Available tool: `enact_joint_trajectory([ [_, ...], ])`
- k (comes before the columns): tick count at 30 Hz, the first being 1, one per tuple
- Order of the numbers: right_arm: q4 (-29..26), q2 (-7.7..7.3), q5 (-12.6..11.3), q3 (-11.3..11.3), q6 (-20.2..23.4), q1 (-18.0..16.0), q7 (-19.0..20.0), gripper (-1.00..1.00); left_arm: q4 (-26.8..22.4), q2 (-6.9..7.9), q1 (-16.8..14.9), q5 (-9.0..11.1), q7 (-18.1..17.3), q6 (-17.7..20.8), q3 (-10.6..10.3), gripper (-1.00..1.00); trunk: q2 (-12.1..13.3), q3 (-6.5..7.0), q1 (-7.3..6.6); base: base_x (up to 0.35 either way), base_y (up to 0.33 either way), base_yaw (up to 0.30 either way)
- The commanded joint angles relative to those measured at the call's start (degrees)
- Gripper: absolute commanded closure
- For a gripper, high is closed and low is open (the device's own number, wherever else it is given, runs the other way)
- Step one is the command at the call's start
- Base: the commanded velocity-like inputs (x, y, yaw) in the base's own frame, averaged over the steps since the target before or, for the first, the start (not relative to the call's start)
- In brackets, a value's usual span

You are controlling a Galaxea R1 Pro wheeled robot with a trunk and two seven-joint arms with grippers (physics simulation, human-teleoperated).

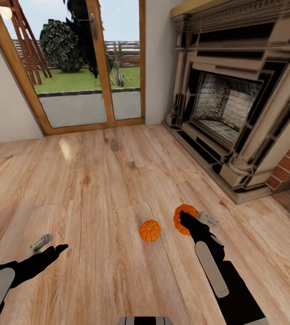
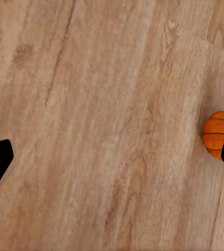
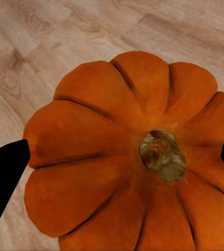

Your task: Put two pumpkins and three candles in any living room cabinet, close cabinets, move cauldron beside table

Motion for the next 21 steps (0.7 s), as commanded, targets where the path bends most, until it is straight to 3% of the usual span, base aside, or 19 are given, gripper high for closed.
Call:
enact_joint_trajectory([
  [1,-0.2,0.0,-0.5,0.1,0.2,0.0,-0.5,1.0,-0.1,0.0,0.0,0.6,0.5,0.2,0.0,-1.0,0.0,-0.05,-0.01,0.005,0.0,0.0],
  [7,-1.3,-0.1,-0.5,0.0,0.2,0.2,-0.4,1.0,0.4,-0.08,0.0,0.6,0.5,0.2,0.0,-1.0,0.0,-0.05,-0.01,0.001,0.0,-0.034],
  [16,-1.4,-0.37,-0.5,-0.1,0.2,0.3,-0.4,1.0,1.0,-0.08,0.0,0.5,0.4,0.2,-0.1,-1.0,0.0,-0.05,-0.01,0.01,0.0,-0.241],
  [21,-1.4,-0.95,-0.6,-0.1,0.2,0.3,-0.3,1.0,1.1,-0.28,0.0,0.5,0.4,0.1,-0.1,-1.0,0.0,-0.05,-0.01,0.23,0.0,-0.285],
])
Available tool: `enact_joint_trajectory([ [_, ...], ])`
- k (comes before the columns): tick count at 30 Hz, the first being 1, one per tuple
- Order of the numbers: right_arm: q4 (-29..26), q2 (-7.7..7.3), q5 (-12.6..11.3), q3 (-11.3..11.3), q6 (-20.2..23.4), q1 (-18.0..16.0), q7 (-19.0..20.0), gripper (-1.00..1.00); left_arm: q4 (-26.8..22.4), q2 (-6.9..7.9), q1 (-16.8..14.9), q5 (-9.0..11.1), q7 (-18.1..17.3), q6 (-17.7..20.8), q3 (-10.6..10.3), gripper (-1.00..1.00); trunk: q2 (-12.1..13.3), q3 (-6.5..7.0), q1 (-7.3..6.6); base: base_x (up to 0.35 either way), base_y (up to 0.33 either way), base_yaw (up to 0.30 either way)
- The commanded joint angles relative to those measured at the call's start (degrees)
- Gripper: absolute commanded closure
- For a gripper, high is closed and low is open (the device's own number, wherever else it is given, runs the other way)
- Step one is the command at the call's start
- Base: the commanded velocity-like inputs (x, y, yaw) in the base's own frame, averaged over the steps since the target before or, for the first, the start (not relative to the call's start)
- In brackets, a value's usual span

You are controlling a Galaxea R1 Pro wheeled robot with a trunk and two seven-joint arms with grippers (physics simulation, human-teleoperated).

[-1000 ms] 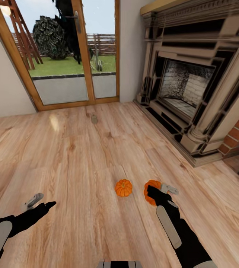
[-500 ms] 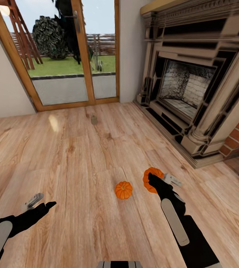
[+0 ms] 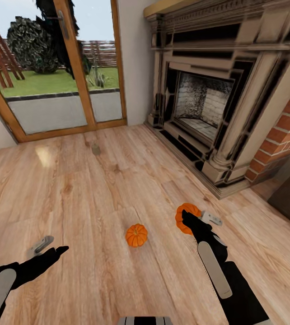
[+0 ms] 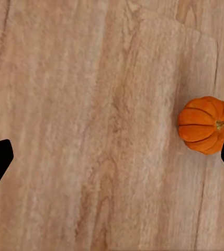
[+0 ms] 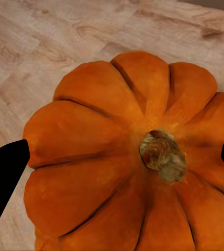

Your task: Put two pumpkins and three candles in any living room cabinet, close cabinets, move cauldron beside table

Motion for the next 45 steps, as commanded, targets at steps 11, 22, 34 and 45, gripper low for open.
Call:
enact_joint_trajectory([
  [11,0.2,-0.09,-0.3,0.1,0.0,0.0,-0.4,1.0,0.0,-0.41,0.0,0.5,0.2,0.2,0.0,-1.0,0.0,-0.05,0.02,0.322,0.0,-0.286],
  [22,0.1,-0.09,-0.4,0.1,0.1,0.0,-0.4,1.0,8.2,0.07,0.0,-6.7,-7.2,-2.3,-5.4,-1.0,0.0,-0.05,0.02,0.268,0.0,-0.28],
  [34,-7.8,-0.01,-0.2,5.3,0.1,6.0,-0.4,1.0,13.2,-2.32,0.0,-20.9,-8.0,-14.4,-10.0,-1.0,0.0,-0.05,0.02,0.235,-0.049,-0.141],
  [45,-8.1,-0.21,0.1,11.3,0.0,6.2,-0.2,1.0,8.3,-8.65,0.0,-21.3,0.9,-13.7,-18.5,-1.0,-0.1,-1.16,0.15,0.001,-0.001,0.0],
])
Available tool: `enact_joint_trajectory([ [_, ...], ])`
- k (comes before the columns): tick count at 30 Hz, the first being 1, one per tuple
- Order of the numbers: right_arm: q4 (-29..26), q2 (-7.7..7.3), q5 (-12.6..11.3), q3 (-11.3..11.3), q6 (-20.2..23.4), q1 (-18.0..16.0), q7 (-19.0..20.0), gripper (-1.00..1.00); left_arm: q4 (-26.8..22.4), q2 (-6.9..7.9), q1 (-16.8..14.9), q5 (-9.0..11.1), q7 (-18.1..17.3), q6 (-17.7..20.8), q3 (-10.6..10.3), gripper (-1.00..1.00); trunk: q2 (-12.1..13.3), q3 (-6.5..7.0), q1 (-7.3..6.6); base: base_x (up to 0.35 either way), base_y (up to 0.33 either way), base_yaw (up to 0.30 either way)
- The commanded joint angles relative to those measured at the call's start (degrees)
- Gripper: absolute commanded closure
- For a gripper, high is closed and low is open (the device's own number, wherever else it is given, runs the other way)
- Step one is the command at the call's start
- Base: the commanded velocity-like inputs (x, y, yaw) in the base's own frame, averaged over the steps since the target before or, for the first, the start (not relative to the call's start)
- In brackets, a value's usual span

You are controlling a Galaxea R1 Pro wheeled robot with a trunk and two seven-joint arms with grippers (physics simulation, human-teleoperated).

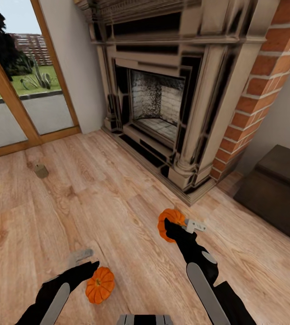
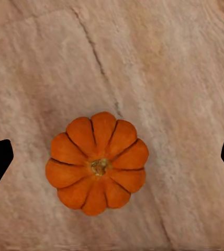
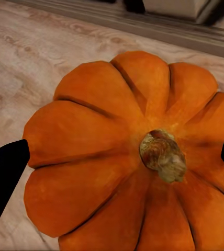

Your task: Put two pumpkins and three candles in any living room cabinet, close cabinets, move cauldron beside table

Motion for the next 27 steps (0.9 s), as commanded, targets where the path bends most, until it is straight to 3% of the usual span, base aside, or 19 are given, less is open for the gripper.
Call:
enact_joint_trajectory([
  [1,-0.1,-0.02,-0.3,0.0,0.1,-0.1,-0.3,1.0,0.1,-0.61,0.0,0.6,2.1,0.4,-0.2,-1.0,0.0,-0.27,0.01,0.0,0.0,0.0],
  [4,-0.1,-0.12,-0.3,-0.1,0.1,-0.2,-0.1,1.0,3.1,-1.51,-0.4,0.8,5.0,3.8,-0.3,-1.0,-0.1,-0.94,0.09,0.0,0.0,0.0],
  [6,-0.1,-0.12,-0.4,-0.5,1.5,-0.6,0.0,1.0,5.9,-1.65,-2.7,0.8,6.1,7.1,-0.3,-1.0,-0.1,-1.38,0.14,0.0,0.0,0.0],
  [8,-0.1,-0.04,-0.7,-2.3,5.0,-2.0,0.0,1.0,8.0,-1.7,-5.1,0.8,7.0,9.3,-0.3,-1.0,-0.1,-1.83,0.19,0.0,0.0,0.0],
  [9,0.0,0.33,-3.3,-7.5,12.7,-6.4,0.1,1.0,10.0,-1.63,-8.0,0.9,8.4,11.3,-0.2,-1.0,-0.1,-2.05,0.22,0.0,0.0,0.0],
  [10,0.0,0.41,-4.5,-9.0,15.0,-7.8,0.1,1.0,10.4,-1.62,-8.7,0.9,8.8,11.7,-0.2,-1.0,-0.2,-2.27,0.24,0.0,0.0,0.0],
  [13,0.6,-0.36,-17.6,-19.6,30.7,-17.6,-0.1,1.0,11.2,-1.69,-12.6,1.0,12.2,12.8,-0.1,-1.0,-0.2,-2.93,0.32,0.0,0.0,0.0],
  [16,0.4,-4.74,-26.1,-25.8,39.0,-24.1,-0.2,1.0,11.5,-1.8,-14.7,1.2,14.5,13.4,-0.1,-1.0,-0.2,-3.6,0.4,0.0,0.0,0.0],
  [18,0.3,-6.42,-29.0,-27.3,40.9,-25.9,-0.3,1.0,11.5,-1.85,-15.2,1.2,15.1,15.7,0.0,-1.0,-0.3,-4.04,0.45,0.0,0.0,0.0],
  [23,0.2,-7.41,-29.8,-27.6,41.3,-24.4,0.5,1.0,11.6,-1.86,-15.3,1.1,15.1,16.6,0.2,-1.0,-0.3,-5.15,0.58,0.0,0.0,0.0],
  [24,0.2,-7.67,-29.9,-27.6,41.2,-22.5,1.3,1.0,11.6,-1.75,-15.3,1.1,15.0,16.5,0.3,-1.0,-0.3,-5.37,0.6,0.0,0.0,0.0],
  [27,0.2,-7.87,-29.8,-27.7,41.2,-21.3,4.3,1.0,11.5,-1.66,-15.3,1.0,15.0,16.4,0.3,-1.0,-0.4,-6.03,0.68,0.0,0.0,0.0],
])
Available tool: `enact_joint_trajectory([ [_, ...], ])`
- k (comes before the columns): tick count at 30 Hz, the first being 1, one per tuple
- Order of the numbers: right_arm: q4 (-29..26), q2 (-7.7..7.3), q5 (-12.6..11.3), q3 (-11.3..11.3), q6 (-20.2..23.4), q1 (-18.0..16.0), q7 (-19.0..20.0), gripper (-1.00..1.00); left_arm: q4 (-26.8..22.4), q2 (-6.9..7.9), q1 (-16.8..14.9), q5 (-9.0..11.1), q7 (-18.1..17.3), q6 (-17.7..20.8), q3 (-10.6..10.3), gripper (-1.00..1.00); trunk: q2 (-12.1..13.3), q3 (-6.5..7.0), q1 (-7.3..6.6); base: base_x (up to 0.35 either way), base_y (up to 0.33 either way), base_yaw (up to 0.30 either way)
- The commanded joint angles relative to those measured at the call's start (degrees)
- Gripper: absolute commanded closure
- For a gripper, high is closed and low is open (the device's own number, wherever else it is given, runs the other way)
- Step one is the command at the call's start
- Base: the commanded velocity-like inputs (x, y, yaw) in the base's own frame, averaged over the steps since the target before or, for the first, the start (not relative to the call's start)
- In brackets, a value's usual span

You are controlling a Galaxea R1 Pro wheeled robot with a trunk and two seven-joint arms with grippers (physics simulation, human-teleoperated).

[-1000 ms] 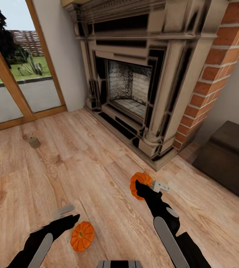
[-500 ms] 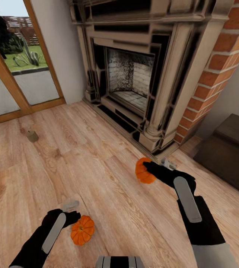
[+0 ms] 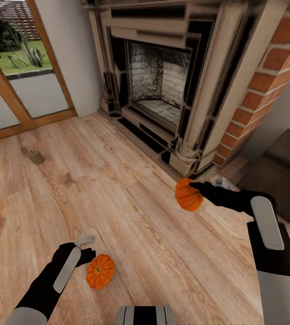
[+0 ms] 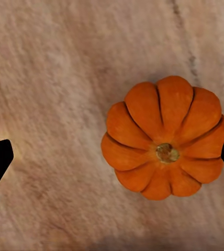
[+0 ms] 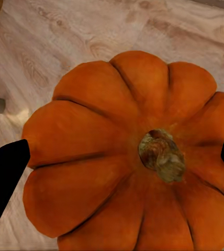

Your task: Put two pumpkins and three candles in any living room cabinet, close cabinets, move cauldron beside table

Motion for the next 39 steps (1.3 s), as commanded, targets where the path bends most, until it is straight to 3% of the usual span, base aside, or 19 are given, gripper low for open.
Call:
enact_joint_trajectory([
  [1,0.0,-0.04,-0.4,-0.1,0.3,0.3,2.1,1.0,-0.1,0.06,0.0,0.5,0.7,0.0,-0.2,-1.0,0.0,-0.27,0.01,0.0,0.0,0.0],
  [5,0.0,-0.19,-0.3,-0.1,0.3,0.9,6.0,1.0,-1.5,-0.03,0.0,0.4,0.6,-0.3,-0.4,-1.0,-0.1,-1.16,0.11,0.0,0.0,0.0],
  [6,0.0,-0.79,-0.3,-0.1,0.4,1.1,6.6,1.0,-2.6,-0.06,0.0,0.4,0.6,-0.3,-0.5,-1.0,-0.1,-1.38,0.14,0.0,0.0,0.0],
  [7,0.0,-2.35,-0.3,-0.1,0.3,1.3,7.7,1.0,-3.8,-0.06,0.0,0.4,0.5,-0.3,-0.5,-1.0,-0.1,-1.6,0.16,0.0,0.0,0.0],
  [12,0.0,-4.18,-0.3,-0.1,0.4,2.0,12.1,1.0,-4.7,-0.29,0.0,0.5,0.3,-0.3,-0.7,-1.0,-0.2,-2.71,0.29,0.0,0.0,0.0],
  [14,0.0,-4.88,-0.3,-0.1,0.4,2.4,13.1,1.0,-4.8,-0.32,0.0,0.5,0.2,-0.3,-1.6,-1.0,-0.2,-3.15,0.34,0.0,0.0,0.0],
  [15,0.0,-5.23,-0.3,-0.1,0.2,2.6,13.6,1.0,-4.8,-0.3,0.0,0.4,0.3,-0.3,-3.3,-1.0,-0.2,-3.37,0.37,0.0,0.0,0.0],
  [22,0.0,-5.44,-0.3,0.0,-0.2,3.0,14.3,1.0,-4.9,-0.23,0.0,0.3,0.6,-0.2,-4.8,-1.0,-0.3,-4.69,0.55,0.0,0.0,-0.086],
  [32,0.0,-5.47,-0.1,0.0,-0.3,3.1,14.4,1.0,-6.3,-0.15,-0.2,-0.2,1.3,-0.1,-5.0,-1.0,-0.3,-4.44,0.55,0.0,0.0,-0.07],
  [34,0.0,-5.47,-0.1,0.0,-0.3,3.1,14.4,1.0,-6.9,-0.17,-1.5,-0.8,2.0,0.2,-5.0,-1.0,-0.3,-4.43,0.55,0.0,0.0,-0.003],
  [37,0.0,-5.47,0.0,0.0,-0.3,3.1,14.4,1.0,-3.8,-0.31,-7.8,-1.2,4.2,4.6,-4.8,-1.0,-0.3,-4.43,0.55,0.0,0.0,0.0],
  [39,0.0,-5.47,0.0,0.0,-0.3,3.1,14.4,1.0,2.1,-0.8,-13.4,-1.3,5.0,7.5,-4.8,-1.0,-0.3,-4.43,0.55,0.0,0.0,0.0],
])
